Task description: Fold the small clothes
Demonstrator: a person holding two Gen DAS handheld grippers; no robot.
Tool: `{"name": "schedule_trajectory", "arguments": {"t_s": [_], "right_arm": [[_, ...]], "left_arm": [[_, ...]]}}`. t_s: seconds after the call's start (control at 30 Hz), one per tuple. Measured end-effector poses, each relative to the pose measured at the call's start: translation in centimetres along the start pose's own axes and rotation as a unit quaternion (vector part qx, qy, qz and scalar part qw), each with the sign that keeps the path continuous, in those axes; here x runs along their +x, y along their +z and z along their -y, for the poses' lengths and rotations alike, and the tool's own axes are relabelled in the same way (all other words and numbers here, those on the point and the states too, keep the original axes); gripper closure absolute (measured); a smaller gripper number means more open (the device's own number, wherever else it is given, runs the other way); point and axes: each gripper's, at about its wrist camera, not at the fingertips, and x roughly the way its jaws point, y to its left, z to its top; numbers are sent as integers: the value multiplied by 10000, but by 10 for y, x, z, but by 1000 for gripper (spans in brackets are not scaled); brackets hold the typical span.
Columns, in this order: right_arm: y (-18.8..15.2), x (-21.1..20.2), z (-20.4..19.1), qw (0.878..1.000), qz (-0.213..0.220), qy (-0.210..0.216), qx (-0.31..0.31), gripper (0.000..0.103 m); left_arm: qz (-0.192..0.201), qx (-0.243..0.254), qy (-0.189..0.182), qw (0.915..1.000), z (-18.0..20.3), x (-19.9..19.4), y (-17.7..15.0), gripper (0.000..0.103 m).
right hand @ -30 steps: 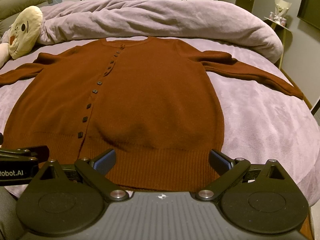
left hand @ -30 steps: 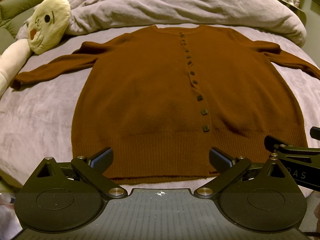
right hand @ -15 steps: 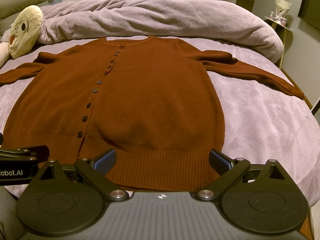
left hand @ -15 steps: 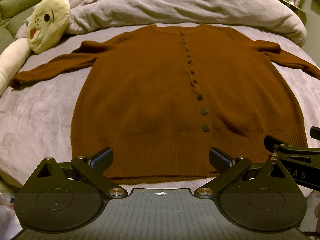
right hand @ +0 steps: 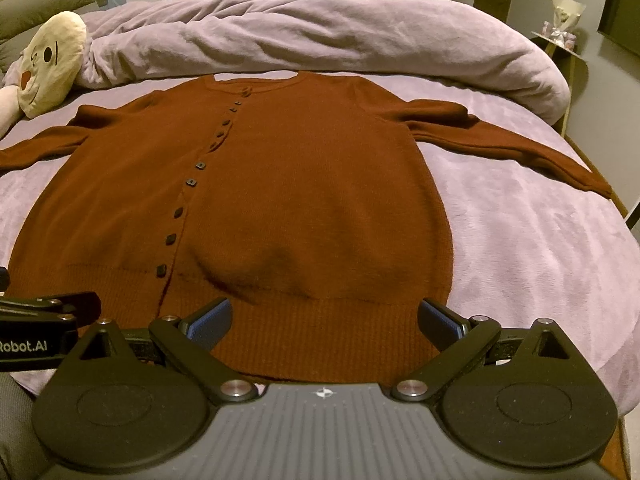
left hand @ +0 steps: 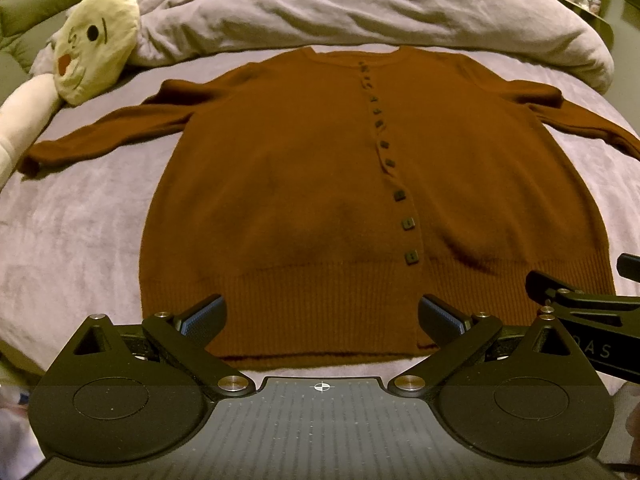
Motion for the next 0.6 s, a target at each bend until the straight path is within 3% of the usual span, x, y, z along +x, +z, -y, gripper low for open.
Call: {"name": "schedule_trajectory", "arguments": {"t_s": [0.6], "right_arm": [[-1, 1, 1, 9998, 147, 117, -52, 4]], "left_arm": [[-82, -18, 44, 10000, 1, 6, 3, 0]]}}
